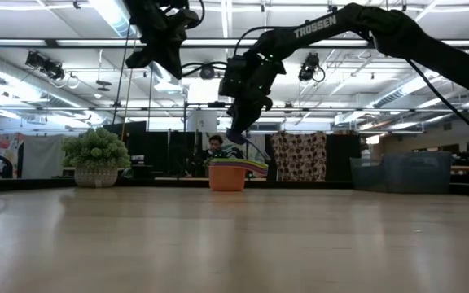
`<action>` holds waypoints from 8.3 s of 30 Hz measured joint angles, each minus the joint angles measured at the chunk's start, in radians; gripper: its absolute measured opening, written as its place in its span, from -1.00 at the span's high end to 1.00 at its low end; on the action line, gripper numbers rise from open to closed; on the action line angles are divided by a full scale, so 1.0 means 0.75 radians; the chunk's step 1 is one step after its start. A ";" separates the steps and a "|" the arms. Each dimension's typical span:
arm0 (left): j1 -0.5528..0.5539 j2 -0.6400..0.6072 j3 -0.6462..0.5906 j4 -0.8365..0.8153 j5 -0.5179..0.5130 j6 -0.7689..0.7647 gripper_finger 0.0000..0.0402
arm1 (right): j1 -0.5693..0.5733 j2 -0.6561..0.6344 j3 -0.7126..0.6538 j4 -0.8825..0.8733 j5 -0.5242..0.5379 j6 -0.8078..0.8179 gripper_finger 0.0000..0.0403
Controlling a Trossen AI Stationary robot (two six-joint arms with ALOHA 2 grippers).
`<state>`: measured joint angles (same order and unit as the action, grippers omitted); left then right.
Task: Nest measuring cups in basket
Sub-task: Stack the dark blue measuring cup on the stacked green measuring cup
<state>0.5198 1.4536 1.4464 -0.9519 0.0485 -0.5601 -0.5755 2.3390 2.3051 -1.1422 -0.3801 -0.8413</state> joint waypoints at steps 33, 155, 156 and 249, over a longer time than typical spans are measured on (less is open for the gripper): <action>0.019 0.296 0.000 0.258 0.040 0.223 0.46 | 0.000 0.000 -0.001 -0.003 0.019 -0.022 0.92; 0.115 0.824 -0.002 0.649 0.282 1.527 0.46 | -0.058 -0.070 0.001 -0.486 0.014 -0.280 0.92; 0.123 0.823 -0.002 0.638 0.277 1.501 0.46 | -0.055 -0.069 0.000 -0.481 0.018 -0.293 0.92; -0.038 1.117 0.754 0.363 0.163 0.914 0.46 | -0.300 -0.562 0.000 -0.571 0.401 0.096 0.92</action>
<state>0.4915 2.2913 2.0117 -0.6799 0.1705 0.1256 -0.8005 1.9175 2.3051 -1.5707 -0.0792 -0.7692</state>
